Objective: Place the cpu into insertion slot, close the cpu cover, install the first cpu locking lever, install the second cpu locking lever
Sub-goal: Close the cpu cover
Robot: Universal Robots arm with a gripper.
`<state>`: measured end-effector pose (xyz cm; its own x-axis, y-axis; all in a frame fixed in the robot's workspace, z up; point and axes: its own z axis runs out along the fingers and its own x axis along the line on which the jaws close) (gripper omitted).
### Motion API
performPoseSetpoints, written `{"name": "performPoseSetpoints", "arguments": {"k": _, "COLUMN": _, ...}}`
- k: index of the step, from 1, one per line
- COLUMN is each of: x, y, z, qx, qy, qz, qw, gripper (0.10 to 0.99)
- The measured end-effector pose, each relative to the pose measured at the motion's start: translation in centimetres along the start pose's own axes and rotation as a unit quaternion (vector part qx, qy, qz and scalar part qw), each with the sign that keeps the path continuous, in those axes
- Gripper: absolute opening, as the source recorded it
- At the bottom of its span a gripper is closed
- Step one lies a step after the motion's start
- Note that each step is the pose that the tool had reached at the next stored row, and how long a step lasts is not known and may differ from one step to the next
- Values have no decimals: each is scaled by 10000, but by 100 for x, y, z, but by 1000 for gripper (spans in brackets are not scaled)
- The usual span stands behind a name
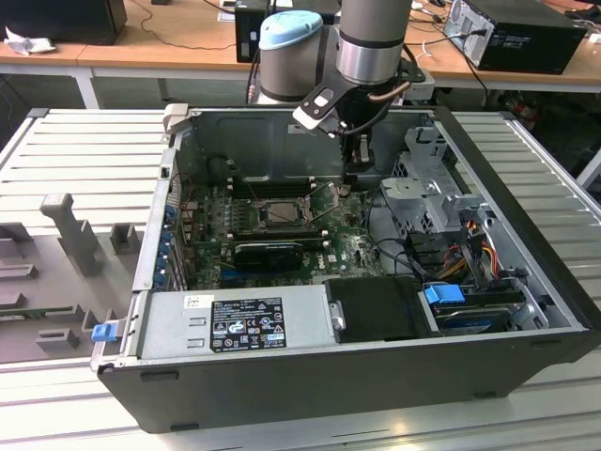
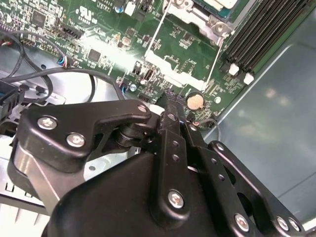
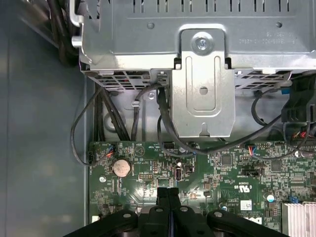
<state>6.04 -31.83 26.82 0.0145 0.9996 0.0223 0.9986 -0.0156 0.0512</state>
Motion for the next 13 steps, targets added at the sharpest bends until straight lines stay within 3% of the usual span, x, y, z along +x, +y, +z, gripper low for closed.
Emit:
{"name": "performPoseSetpoints", "arguments": {"k": 6, "x": 0, "y": 58, "z": 14, "qx": 0, "qy": 0, "qz": 0, "qw": 10000, "gripper": 106}}
{"name": "performPoseSetpoints", "arguments": {"k": 13, "x": -8, "y": 55, "z": 159, "qx": 19, "qy": -1, "qz": -1, "qw": 10000, "gripper": 106}}
